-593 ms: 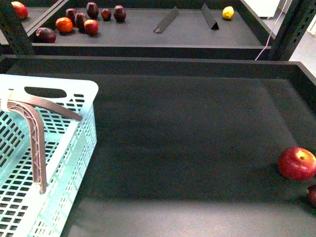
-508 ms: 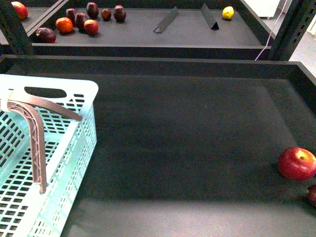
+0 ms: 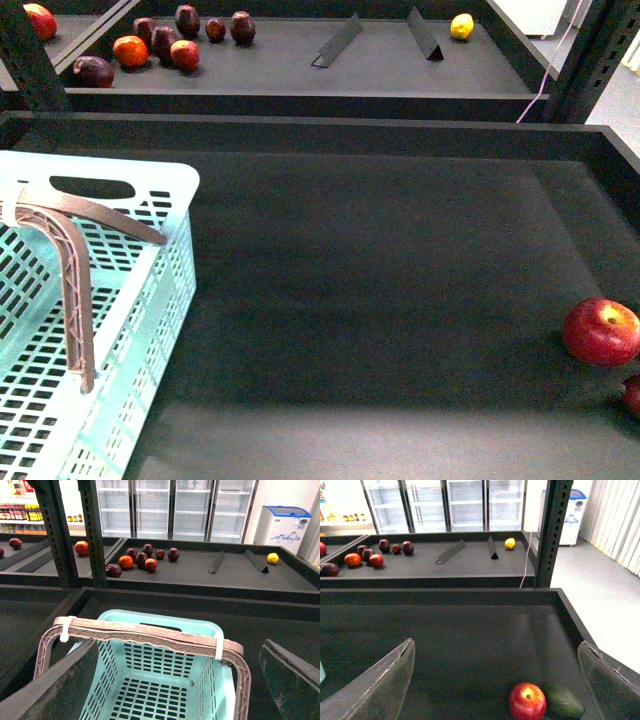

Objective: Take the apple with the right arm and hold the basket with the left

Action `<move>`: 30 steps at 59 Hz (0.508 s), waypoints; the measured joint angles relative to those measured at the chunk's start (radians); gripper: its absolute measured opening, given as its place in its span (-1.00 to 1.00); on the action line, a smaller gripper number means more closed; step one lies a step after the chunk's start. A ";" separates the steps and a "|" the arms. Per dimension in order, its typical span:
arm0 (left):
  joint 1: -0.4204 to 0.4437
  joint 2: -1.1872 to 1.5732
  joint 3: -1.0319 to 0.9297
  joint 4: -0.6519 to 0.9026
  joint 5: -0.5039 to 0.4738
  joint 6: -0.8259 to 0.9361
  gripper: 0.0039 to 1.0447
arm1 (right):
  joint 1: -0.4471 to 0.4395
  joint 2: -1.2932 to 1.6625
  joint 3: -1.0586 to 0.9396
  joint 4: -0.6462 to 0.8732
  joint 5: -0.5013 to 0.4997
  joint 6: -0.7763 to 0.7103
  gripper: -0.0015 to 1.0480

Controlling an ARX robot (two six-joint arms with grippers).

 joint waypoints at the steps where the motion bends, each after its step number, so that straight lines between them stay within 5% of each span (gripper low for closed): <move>1: -0.001 0.002 0.001 -0.002 -0.006 -0.005 0.87 | 0.000 0.000 0.000 0.000 0.000 0.000 0.83; 6: -0.103 0.196 0.125 -0.303 -0.306 -0.259 0.87 | 0.000 0.000 0.000 0.000 0.000 0.000 0.83; 8: -0.116 0.275 0.151 -0.347 -0.345 -0.383 0.87 | 0.000 0.000 0.000 0.000 0.000 0.000 0.83; 30: 0.001 0.851 0.344 0.064 0.014 -0.923 0.87 | 0.000 0.000 0.000 0.000 0.000 0.000 0.83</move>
